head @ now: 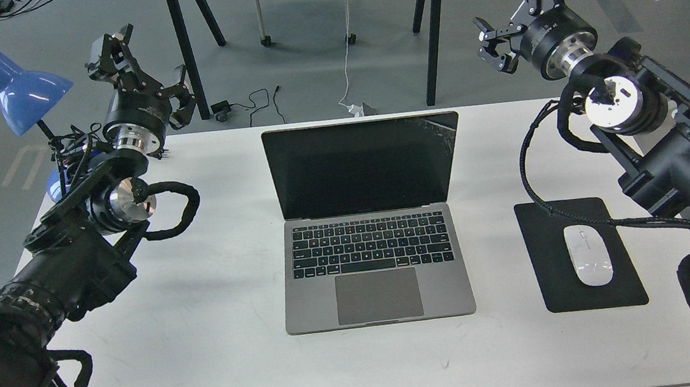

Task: Close notebook with right arm
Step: 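Raise the right gripper and swing it over the laptop's screen top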

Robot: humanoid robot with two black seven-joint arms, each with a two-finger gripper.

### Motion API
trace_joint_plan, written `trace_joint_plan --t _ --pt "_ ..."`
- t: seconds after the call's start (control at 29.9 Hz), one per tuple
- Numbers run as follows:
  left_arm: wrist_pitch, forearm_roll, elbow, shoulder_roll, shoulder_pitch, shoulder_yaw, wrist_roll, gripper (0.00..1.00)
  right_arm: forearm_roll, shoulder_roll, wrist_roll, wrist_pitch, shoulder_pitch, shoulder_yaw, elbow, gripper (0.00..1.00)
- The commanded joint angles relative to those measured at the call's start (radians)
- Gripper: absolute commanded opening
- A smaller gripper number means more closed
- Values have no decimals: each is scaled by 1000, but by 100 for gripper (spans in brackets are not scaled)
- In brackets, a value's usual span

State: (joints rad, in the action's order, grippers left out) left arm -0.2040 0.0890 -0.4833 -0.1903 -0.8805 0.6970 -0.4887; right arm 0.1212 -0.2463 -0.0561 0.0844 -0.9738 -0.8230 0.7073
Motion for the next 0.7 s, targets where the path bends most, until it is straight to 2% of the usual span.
trace_joint_plan --t 0.0,0.3,0.67 --pt "1 0 0 0 0 2 0 100 0 36 -1 -25 -69 82 -61 100" --pt "1 0 0 -1 0 9 0 100 0 206 -27 -29 -187 199 -307 100" --pt "1 0 0 0 0 10 0 100 0 237 -21 -46 -197 327 -321 100"
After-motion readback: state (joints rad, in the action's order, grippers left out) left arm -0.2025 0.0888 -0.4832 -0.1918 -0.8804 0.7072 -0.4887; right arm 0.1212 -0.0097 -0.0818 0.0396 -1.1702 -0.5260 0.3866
